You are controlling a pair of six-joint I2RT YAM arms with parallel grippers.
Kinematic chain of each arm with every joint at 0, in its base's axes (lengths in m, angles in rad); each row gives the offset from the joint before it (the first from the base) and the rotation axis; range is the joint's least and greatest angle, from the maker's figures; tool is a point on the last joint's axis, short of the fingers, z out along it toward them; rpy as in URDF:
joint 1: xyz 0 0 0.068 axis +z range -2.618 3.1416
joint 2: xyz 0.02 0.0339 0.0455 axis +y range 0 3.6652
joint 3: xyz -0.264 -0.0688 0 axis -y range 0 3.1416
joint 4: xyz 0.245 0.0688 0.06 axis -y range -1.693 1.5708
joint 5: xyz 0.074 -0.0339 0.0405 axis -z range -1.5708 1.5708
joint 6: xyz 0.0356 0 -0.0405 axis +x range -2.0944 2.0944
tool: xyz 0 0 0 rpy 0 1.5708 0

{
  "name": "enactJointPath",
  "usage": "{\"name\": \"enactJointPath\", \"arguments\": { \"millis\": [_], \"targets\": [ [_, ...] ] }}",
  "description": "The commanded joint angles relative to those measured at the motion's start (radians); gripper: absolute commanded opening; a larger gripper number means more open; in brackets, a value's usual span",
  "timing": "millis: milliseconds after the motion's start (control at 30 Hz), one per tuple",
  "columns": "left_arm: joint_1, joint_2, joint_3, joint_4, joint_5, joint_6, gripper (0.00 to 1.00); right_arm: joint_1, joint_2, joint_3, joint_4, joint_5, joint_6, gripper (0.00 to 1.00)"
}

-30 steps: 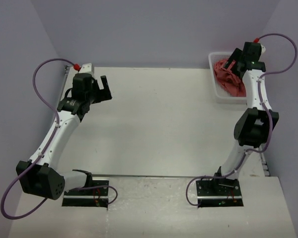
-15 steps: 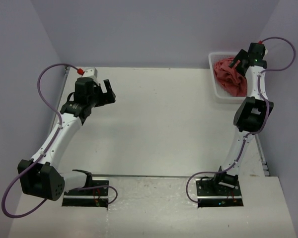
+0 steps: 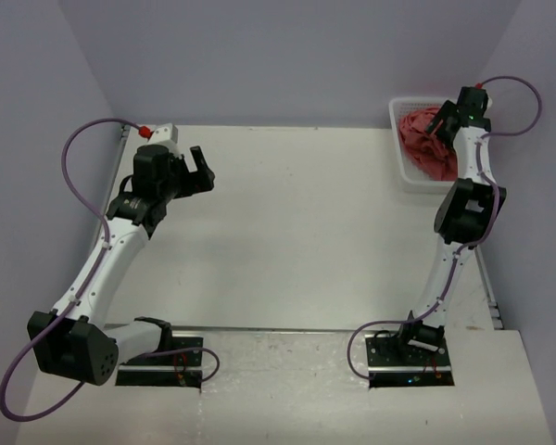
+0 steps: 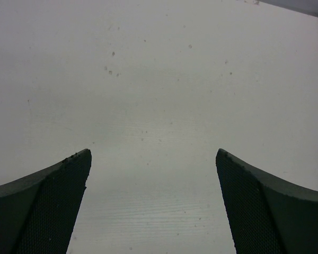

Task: Fold and stack the t-shirts
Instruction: Grab crumpled tshirt from bin with the right arm

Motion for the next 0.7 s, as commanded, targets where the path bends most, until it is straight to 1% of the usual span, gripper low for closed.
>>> {"name": "enactJointPath", "arguments": {
  "millis": [0, 67, 100, 233, 300, 400, 467, 500, 533, 567, 600, 633, 667],
  "targets": [
    [0.0, -0.021, 0.006, 0.028, 0.024, 0.021, 1.0, -0.003, 0.009, 0.024, 0.026, 0.025, -0.012, 0.8],
    [0.0, -0.027, 0.004, 0.027, 0.016, 0.029, 1.0, -0.007, 0.015, 0.043, 0.017, 0.03, -0.012, 0.77],
    [0.0, -0.027, 0.006, 0.022, 0.012, 0.029, 1.0, -0.01, 0.023, 0.052, 0.015, 0.041, -0.013, 0.65],
    [0.0, -0.031, 0.012, 0.021, 0.016, 0.029, 1.0, -0.017, 0.027, 0.063, 0.013, 0.051, -0.013, 0.51],
    [0.0, -0.031, 0.013, 0.021, 0.019, 0.031, 1.0, -0.018, 0.036, 0.078, 0.013, 0.068, -0.016, 0.47],
    [0.0, -0.036, 0.01, 0.013, 0.013, 0.035, 1.0, -0.023, 0.047, 0.104, 0.017, 0.065, -0.022, 0.33],
    [0.0, -0.039, 0.004, 0.016, 0.013, 0.037, 1.0, -0.033, 0.069, 0.13, 0.018, 0.067, -0.022, 0.32],
    [0.0, -0.041, 0.001, 0.018, 0.018, 0.037, 1.0, -0.037, 0.078, 0.145, 0.013, 0.061, -0.021, 0.29],
    [0.0, -0.042, -0.001, 0.018, 0.022, 0.035, 1.0, -0.04, 0.096, 0.176, 0.006, 0.073, -0.019, 0.24],
    [-0.001, -0.044, -0.004, 0.019, 0.022, 0.035, 1.0, -0.04, 0.099, 0.181, 0.004, 0.076, -0.022, 0.14],
    [0.0, -0.045, -0.007, 0.021, 0.024, 0.035, 1.0, -0.041, 0.104, 0.191, 0.004, 0.076, -0.025, 0.09],
    [0.0, -0.047, -0.008, 0.024, 0.024, 0.035, 1.0, -0.041, 0.108, 0.196, 0.003, 0.079, -0.025, 0.0],
    [0.0, -0.045, -0.011, 0.025, 0.022, 0.035, 1.0, -0.041, 0.113, 0.199, 0.0, 0.087, -0.024, 0.0]
  ]
}}
